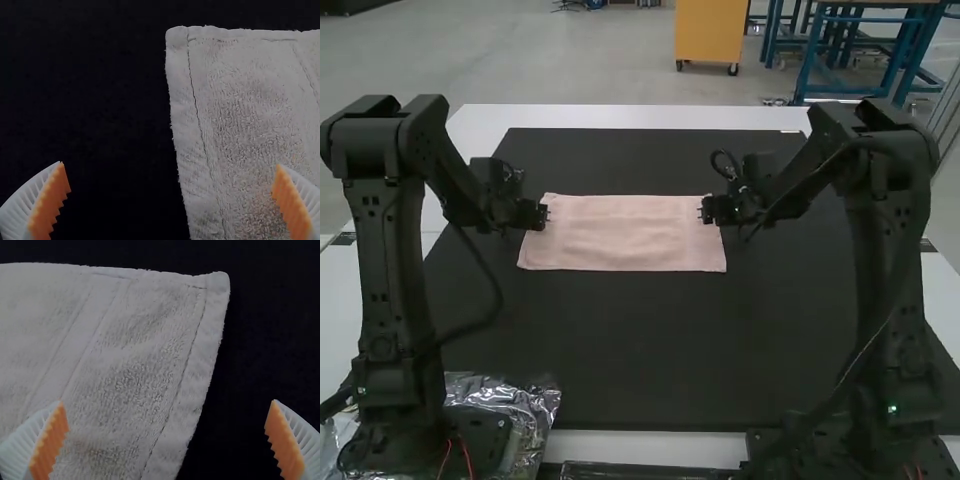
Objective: Fold the towel.
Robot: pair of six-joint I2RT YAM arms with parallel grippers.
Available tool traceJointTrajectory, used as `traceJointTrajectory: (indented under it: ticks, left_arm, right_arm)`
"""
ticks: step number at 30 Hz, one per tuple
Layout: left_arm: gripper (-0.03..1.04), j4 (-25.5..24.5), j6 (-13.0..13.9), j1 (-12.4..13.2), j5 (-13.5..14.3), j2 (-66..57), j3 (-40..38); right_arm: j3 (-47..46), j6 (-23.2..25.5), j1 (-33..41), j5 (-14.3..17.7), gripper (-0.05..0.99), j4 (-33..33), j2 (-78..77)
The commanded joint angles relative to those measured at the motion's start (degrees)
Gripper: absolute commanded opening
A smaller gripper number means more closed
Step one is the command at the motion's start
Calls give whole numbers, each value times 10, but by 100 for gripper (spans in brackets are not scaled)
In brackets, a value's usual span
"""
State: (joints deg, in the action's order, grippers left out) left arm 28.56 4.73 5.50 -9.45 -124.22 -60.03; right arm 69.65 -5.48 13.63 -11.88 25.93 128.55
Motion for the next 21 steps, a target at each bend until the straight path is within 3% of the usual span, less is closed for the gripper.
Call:
traceJointTrajectory:
  ticks: [1,10,11,12,14,15,16,21]
  left_arm:
    - [96,7,11,0,-1,-6,-19]
    - [90,15,12,2,-1,-37,-32]
    - [90,18,12,2,-1,-42,-33]
    - [82,23,13,2,-1,-46,-33]
    - [48,28,20,2,-4,-57,-37]
    - [24,31,21,3,-7,-62,-40]
    - [0,33,20,4,-7,-66,-44]
    - [2,25,21,15,-14,-59,-65]
  right_arm:
    - [21,-14,9,20,90,2,8]
    - [45,-17,11,23,86,-23,37]
    - [49,-17,10,21,80,-29,39]
    - [51,-16,8,11,68,-33,43]
    - [50,-20,7,-9,11,-35,50]
    - [51,-23,6,-11,-3,-36,51]
    - [51,-24,4,-17,-2,-40,54]
    - [47,-25,-4,-23,-2,-43,50]
